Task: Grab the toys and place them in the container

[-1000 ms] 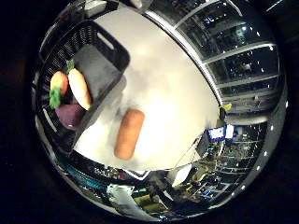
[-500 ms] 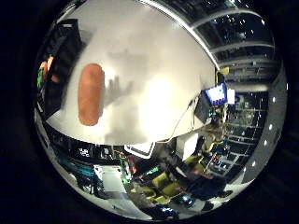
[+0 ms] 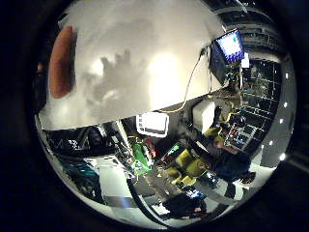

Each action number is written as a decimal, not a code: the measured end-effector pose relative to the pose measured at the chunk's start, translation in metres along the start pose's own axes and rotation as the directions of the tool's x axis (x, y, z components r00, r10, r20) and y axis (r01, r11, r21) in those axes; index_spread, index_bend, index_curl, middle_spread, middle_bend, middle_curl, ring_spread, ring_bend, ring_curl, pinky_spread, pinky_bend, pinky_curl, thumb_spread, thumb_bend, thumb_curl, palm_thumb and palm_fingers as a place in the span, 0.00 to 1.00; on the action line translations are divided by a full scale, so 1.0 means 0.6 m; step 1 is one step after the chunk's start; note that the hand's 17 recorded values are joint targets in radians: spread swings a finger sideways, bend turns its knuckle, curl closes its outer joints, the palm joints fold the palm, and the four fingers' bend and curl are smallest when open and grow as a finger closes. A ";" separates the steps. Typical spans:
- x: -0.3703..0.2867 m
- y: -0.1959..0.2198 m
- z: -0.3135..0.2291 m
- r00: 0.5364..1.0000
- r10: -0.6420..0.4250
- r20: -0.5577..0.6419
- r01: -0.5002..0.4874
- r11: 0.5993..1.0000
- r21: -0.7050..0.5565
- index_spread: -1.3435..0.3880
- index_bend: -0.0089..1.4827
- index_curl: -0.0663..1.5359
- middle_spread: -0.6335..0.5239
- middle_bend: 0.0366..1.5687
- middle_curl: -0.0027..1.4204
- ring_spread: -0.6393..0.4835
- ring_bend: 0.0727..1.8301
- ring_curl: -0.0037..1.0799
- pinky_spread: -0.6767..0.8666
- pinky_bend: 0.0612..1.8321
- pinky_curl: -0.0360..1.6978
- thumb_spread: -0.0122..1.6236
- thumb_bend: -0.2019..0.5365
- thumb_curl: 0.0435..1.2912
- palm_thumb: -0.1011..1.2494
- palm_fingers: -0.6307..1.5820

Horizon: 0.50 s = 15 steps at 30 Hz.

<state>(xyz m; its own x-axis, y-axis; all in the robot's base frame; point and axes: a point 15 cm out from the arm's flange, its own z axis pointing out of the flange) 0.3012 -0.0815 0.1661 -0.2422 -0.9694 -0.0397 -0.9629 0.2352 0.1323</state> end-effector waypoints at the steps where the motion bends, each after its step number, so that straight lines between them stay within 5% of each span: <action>1: -0.001 0.004 0.007 1.000 0.002 0.003 -0.002 1.000 -0.011 0.68 0.13 0.26 0.73 0.09 0.19 0.80 0.08 0.23 0.74 0.17 0.20 0.64 0.24 0.22 0.52 0.36; 15: -0.057 -0.005 0.089 1.000 -0.017 0.016 0.019 0.996 -0.086 0.69 0.14 0.28 0.74 0.08 0.17 0.82 0.08 0.24 0.75 0.18 0.20 0.62 0.23 0.20 0.42 0.36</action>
<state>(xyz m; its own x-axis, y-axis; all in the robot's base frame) 0.3058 -0.0453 0.1142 -0.2273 -0.9721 -0.0576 -0.9534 0.2101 0.2167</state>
